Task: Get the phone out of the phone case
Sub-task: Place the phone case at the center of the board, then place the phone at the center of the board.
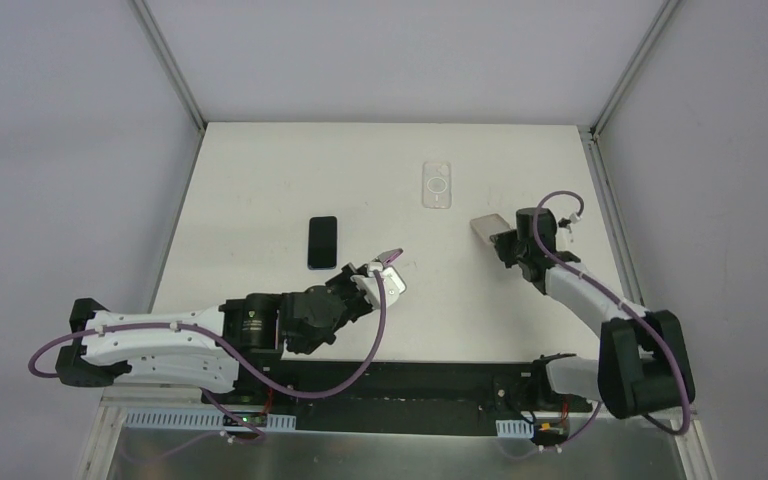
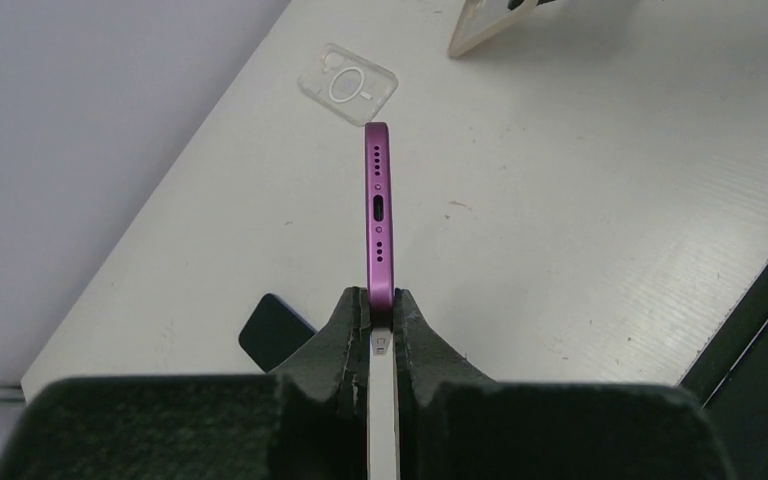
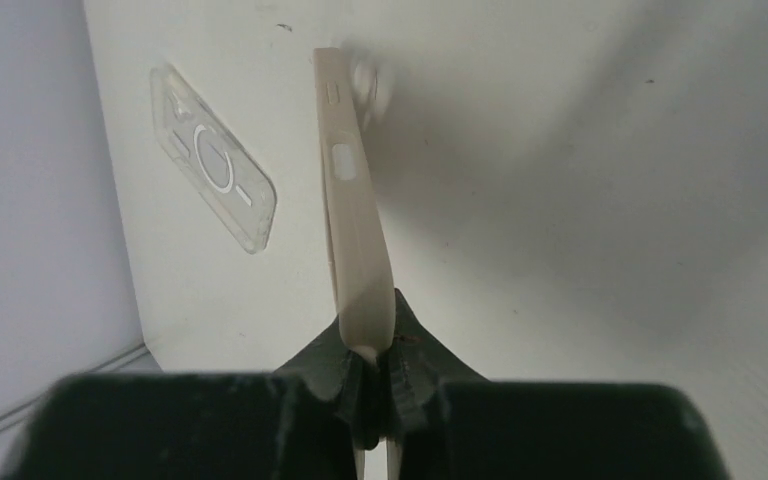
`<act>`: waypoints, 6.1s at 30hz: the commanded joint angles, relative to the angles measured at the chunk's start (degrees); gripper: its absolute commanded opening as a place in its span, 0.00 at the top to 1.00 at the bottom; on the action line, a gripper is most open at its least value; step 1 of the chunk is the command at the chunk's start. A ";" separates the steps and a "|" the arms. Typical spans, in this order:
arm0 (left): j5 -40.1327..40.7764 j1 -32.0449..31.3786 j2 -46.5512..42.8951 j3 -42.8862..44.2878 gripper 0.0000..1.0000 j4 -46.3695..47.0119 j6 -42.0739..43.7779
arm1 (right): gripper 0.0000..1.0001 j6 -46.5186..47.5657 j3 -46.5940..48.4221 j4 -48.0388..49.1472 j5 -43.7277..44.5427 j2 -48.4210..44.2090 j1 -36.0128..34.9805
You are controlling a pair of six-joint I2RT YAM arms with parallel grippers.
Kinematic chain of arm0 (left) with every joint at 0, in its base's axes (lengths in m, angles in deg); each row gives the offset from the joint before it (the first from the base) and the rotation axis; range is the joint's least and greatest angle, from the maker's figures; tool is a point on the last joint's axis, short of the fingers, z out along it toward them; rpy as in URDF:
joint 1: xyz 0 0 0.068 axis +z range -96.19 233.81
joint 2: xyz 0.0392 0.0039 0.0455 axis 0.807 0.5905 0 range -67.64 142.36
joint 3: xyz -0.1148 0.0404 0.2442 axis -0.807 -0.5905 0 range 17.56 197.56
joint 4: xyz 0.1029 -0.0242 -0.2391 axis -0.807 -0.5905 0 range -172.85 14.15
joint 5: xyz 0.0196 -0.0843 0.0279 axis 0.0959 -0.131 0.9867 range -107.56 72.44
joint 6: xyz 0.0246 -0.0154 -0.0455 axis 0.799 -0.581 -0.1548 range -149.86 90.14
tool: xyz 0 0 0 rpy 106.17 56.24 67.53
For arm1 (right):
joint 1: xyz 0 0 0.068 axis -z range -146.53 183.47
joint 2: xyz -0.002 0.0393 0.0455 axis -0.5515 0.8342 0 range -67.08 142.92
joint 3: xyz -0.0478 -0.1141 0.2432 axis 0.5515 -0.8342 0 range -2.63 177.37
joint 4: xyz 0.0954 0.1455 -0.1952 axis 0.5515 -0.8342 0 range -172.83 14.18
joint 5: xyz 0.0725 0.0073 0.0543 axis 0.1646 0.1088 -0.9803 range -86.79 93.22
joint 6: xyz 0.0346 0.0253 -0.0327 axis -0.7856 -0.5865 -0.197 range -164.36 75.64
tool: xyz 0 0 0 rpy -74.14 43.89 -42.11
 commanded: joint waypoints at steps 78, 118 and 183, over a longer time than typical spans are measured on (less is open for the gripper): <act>-14.46 -0.55 -1.71 -17.39 1.00 37.18 41.68 | 0.12 -9.73 3.76 -10.13 -40.38 -27.26 -12.41; -11.34 -2.44 6.61 -22.45 1.00 57.48 52.13 | 1.00 -8.07 7.76 9.24 -47.42 -16.46 -19.66; -69.30 34.50 17.17 -5.95 0.28 58.32 -67.86 | 1.00 21.51 -11.41 30.92 -29.37 -43.00 -23.89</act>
